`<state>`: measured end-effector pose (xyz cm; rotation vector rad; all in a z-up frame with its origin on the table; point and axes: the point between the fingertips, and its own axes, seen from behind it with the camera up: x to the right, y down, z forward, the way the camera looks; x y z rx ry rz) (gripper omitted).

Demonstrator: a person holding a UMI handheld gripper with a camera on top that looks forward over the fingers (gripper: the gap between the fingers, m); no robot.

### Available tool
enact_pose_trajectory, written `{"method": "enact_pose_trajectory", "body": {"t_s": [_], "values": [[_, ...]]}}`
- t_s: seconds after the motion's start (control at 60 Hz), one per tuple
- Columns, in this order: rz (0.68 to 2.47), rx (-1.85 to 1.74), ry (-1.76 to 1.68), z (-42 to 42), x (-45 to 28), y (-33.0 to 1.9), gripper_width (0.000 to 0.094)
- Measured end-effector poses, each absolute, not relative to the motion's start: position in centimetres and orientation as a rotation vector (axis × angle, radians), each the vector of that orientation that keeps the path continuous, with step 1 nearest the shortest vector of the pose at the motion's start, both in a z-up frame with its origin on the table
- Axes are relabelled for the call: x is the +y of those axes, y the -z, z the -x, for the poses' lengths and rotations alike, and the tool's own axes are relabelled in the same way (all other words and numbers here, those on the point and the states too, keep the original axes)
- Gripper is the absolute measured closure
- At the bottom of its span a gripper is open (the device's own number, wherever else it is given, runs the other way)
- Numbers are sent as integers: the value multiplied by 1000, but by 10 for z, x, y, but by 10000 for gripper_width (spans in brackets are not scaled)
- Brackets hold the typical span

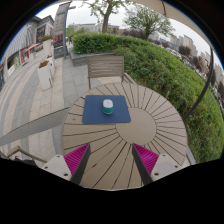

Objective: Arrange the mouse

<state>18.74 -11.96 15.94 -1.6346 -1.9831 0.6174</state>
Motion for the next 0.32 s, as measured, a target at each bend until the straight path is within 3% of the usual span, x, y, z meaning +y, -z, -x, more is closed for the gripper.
{"method": "enact_pose_trajectory", "body": {"t_s": [0.317], "values": [[1727,-1905,-615,-234,-99,-158,84]]}}
